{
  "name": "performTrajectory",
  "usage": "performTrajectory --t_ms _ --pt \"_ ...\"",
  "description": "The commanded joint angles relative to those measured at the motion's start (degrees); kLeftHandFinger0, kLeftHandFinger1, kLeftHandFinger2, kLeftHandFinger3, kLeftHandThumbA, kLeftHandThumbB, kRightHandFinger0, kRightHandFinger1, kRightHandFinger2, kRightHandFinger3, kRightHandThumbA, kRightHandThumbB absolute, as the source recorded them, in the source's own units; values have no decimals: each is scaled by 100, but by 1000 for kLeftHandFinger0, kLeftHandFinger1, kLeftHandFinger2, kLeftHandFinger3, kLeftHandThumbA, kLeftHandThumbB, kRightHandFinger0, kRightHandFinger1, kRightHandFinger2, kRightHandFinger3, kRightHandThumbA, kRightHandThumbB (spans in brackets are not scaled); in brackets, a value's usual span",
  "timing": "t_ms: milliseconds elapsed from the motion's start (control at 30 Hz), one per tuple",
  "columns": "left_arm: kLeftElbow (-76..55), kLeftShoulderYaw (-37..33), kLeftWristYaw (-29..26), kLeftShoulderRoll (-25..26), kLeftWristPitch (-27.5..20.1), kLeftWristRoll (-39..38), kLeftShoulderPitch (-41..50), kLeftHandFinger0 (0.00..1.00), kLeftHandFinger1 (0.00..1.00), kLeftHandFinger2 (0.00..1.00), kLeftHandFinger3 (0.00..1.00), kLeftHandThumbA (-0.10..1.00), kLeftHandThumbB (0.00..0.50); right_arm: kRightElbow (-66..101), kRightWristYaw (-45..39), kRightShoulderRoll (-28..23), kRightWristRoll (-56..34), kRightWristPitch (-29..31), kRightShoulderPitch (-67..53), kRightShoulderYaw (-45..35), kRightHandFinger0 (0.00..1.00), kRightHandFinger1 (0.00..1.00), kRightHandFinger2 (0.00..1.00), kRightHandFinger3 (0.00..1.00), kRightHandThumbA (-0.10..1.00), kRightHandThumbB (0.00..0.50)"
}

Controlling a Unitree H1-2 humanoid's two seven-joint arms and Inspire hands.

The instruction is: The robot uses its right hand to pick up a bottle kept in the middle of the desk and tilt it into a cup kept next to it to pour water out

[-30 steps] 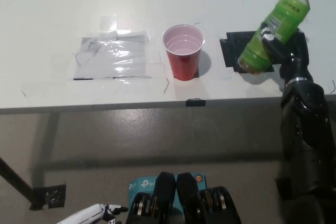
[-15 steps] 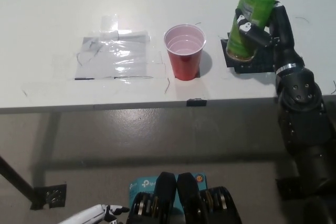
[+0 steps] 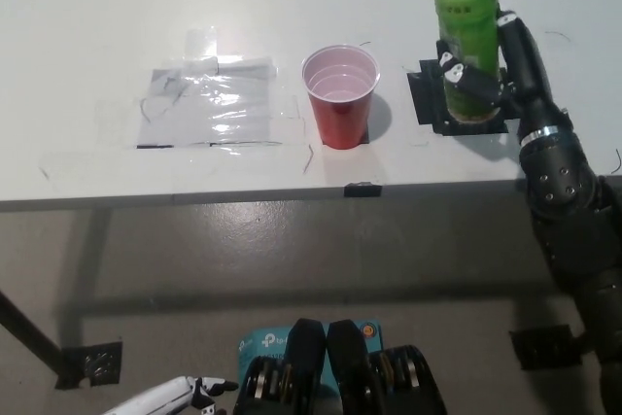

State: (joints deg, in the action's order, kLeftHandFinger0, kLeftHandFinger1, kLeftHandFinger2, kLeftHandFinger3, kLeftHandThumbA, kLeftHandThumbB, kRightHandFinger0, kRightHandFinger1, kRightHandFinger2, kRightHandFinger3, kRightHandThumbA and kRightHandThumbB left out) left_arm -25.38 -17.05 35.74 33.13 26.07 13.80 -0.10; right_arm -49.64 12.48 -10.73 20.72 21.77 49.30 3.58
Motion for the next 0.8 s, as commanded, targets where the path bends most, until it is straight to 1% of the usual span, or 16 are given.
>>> performTrajectory --t_ms 0,33,100,133,167,267,333,367,433,533,600,633,667,700,733,767 --pt "-174 128 8 198 76 -7 -69 1000 1000 1000 1000 1000 318 -127 647 92 -77 516 144 -60 60 59 224 815 -100 140" --pt "-175 112 10 203 86 25 -74 1000 1000 1000 1000 1000 318 -183 746 149 -135 516 119 -111 22 23 190 796 -100 143" --pt "-161 135 15 188 85 -38 -70 1000 1000 1000 1000 1000 311 -222 817 214 -267 516 96 -174 0 0 148 757 -100 148" --pt "-155 122 1 195 73 -27 -74 1000 1000 1000 1000 1000 323 -243 815 265 -384 516 73 -238 0 0 127 730 -100 138" --pt "-126 130 -10 180 69 -41 -68 1000 1000 1000 1000 1000 333 -333 960 353 -468 516 36 -332 0 0 66 640 -100 114" --pt "-128 163 23 179 78 -122 -68 1000 1000 1000 1000 1000 322 -384 1218 471 -476 516 16 -454 0 0 15 591 -100 92" --pt "-136 123 19 216 32 -15 -75 1000 1000 1000 1000 1000 320 -397 1333 502 -468 516 -10 -447 0 0 0 582 -100 88" --pt "-143 127 18 217 18 -16 -75 1000 1000 1000 1000 1000 309 -408 1374 520 -447 516 -23 -445 0 0 1 583 -100 82" --pt "-190 104 7 166 84 70 -53 1000 1000 1000 1000 1000 327 -398 1339 506 -508 516 -80 -404 0 0 0 583 -100 83" --pt "-199 106 14 166 86 58 -54 999 1000 1000 1000 1000 301 -409 1426 479 -469 516 -96 -337 0 0 0 585 -100 90" --pt "-190 69 -13 190 36 108 -63 987 1000 1000 1000 1000 296 -380 1457 454 -453 516 -116 -283 0 0 0 575 -100 90" --pt "-177 79 -10 176 51 79 -64 987 1000 1000 1000 1000 299 -357 1486 423 -384 516 -137 -254 1 10 73 605 -100 103" --pt "-164 77 -14 178 21 81 -63 987 1000 1000 1000 1000 298 -359 1508 412 -357 516 -142 -238 288 209 229 696 -100 107" --pt "-152 75 -8 179 18 82 -64 992 1000 1000 1000 1000 310 -405 1543 384 -240 511 -139 -195 654 667 715 1000 59 173" --pt "-145 82 6 168 67 56 -70 999 1000 1000 1000 1000 303 -438 1540 332 -26 401 -134 -94 1000 1000 1000 1000 323 193" --pt "-121 87 4 162 41 32 -71 999 1000 1000 1000 1000 302 -400 1524 292 98 247 -142 17 1000 1000 1000 1000 394 192"
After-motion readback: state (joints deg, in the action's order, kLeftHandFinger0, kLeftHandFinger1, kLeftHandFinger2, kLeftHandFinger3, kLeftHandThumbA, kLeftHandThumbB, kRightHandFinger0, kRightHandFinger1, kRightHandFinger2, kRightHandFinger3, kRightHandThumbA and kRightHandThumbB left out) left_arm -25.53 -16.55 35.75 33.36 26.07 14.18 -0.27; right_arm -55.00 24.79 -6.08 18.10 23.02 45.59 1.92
